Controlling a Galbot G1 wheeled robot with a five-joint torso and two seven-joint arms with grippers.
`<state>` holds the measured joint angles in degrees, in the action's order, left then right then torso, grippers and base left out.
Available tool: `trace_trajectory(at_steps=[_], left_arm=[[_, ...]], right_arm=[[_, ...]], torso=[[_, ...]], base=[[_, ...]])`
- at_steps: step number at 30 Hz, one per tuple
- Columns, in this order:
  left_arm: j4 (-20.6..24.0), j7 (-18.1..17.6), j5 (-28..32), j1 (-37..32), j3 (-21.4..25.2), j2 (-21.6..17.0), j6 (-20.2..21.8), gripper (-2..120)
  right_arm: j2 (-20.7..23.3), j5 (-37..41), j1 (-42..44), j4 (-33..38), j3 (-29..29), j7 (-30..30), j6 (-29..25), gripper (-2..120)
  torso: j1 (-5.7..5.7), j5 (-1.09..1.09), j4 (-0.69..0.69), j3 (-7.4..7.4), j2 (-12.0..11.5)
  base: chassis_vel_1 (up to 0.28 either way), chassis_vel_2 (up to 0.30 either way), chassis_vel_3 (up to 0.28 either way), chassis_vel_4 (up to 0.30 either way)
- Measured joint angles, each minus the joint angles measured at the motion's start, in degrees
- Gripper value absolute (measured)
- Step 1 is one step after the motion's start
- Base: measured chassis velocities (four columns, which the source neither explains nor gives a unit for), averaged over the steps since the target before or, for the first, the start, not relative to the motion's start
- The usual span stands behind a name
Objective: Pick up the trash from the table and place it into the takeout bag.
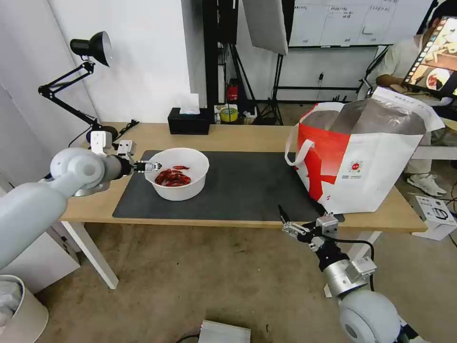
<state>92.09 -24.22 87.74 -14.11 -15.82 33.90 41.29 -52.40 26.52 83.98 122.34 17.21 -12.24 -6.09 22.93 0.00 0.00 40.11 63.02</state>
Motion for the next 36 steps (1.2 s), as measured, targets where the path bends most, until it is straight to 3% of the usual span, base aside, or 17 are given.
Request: trace_trajectory(at_steps=[17,26,31,36], left_arm=[[-3.42,-3.15,1.29,2.18,-2.86,2.69,1.0,99],[-3.21,-6.06,3.3,2.84,-3.84,2.99,0.99,64],[-2.57,-6.11,3.52,2.84,-4.22,2.9,0.96,44],[-2.18,-6.18,3.54,2.78,-4.47,2.63,0.93,31]], right_arm=[[0.0,0.0,0.0,0.0,0.0,0.0,0.0,100],[0.0,0.0,0.0,0.0,0.0,0.0,0.0,100],[0.0,0.0,0.0,0.0,0.0,0.0,0.0,100],[0.0,0.0,0.0,0.0,0.0,0.0,0.0,100]], torso=[[-0.01,-0.01,0.0,0.0,0.0],[-0.01,0.0,0.0,0.0,0.0],[-0.01,-0.01,0.0,0.0,0.01],[-0.01,0.0,0.0,0.0,0.0]], base=[[0.0,0.0,0.0,0.0],[0.0,0.0,0.0,0.0],[0.0,0.0,0.0,0.0],[0.0,0.0,0.0,0.0]])
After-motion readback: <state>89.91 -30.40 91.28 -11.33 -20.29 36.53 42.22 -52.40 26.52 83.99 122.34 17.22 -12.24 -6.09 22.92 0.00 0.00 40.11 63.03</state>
